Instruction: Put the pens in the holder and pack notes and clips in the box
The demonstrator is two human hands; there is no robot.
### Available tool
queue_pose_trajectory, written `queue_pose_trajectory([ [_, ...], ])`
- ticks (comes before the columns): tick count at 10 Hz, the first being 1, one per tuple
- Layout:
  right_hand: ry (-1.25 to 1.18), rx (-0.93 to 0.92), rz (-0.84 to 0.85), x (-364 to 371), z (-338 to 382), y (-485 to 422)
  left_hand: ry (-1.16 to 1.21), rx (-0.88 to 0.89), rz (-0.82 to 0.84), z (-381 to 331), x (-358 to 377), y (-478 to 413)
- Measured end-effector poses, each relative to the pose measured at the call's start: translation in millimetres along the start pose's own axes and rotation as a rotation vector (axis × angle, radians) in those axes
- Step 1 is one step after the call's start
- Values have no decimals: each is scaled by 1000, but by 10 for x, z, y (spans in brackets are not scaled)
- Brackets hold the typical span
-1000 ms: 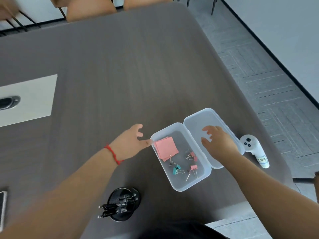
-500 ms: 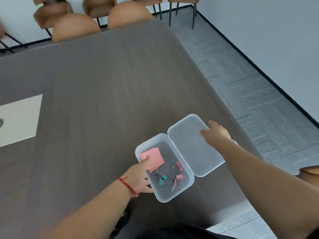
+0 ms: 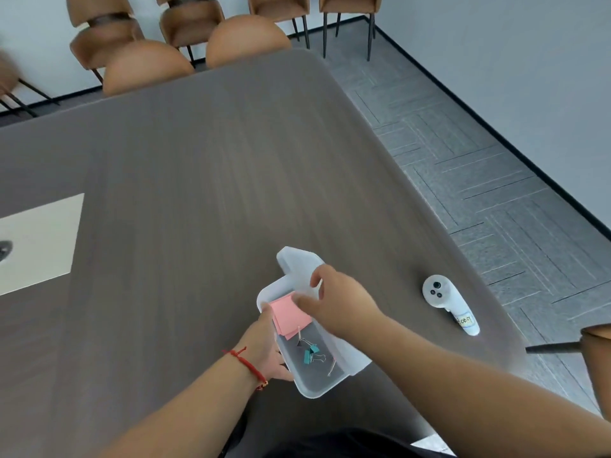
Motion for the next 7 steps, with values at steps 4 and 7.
queue_pose_trajectory([
  [4, 283, -90, 210, 1017, -59, -51, 40, -7, -29, 121, -168, -93],
  [7, 272, -31, 413, 877, 36, -83, 4, -13, -19, 70, -195, 20],
])
Point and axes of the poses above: each hand's wrist, its own y-axis away from the middle knuckle, its own x-axis out of the palm, z = x × y, the point moved 4 cm from there along -y, towards the middle knuckle, and after that the axes turned 5 degrees about x, right-handed, at the moved point
